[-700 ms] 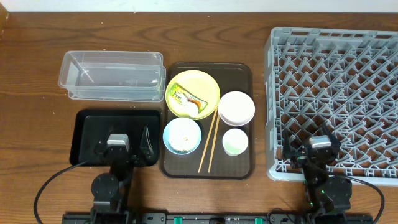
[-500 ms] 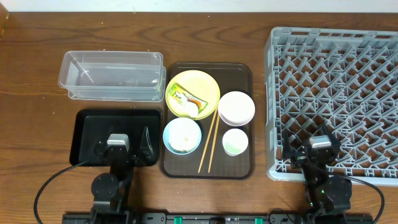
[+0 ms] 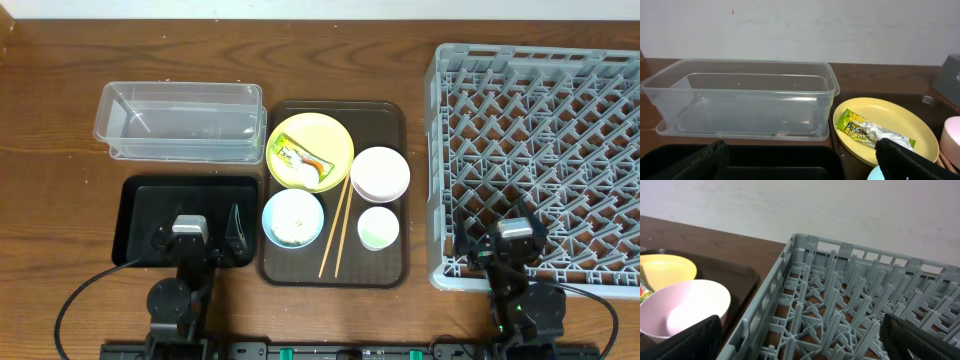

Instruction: Sort waste into correct bins and load items into the dishwasher rack

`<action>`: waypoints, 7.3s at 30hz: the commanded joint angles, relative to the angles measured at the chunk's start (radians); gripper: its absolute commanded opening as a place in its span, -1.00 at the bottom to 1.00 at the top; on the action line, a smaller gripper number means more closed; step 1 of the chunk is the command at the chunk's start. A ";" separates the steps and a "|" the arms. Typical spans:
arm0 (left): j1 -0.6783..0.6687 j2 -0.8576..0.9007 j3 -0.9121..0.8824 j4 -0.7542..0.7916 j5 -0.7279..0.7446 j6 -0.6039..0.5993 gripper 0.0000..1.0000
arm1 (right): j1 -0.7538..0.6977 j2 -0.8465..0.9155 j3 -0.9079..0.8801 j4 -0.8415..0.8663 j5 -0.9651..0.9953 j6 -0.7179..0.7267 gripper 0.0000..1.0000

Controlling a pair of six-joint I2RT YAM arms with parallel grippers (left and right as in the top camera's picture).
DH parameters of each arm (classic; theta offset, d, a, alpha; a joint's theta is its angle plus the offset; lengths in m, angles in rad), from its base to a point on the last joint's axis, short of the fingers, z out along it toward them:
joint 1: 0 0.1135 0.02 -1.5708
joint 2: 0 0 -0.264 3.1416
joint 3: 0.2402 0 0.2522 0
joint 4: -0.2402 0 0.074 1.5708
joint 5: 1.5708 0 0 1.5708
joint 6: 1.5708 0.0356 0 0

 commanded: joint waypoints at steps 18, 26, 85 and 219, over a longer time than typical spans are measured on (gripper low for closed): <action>0.004 -0.001 -0.029 -0.013 -0.012 0.006 0.92 | -0.006 -0.003 -0.003 -0.003 0.004 -0.002 0.98; 0.004 -0.001 -0.029 -0.014 -0.012 -0.002 0.92 | -0.006 -0.003 -0.003 0.001 0.004 0.032 0.99; -0.093 1.340 1.030 -0.529 0.251 -0.363 0.88 | -0.006 0.988 0.939 -0.741 0.045 0.207 0.98; -0.291 1.872 1.030 -0.121 0.071 -0.717 0.10 | -0.006 0.988 0.939 -0.759 0.045 0.206 0.98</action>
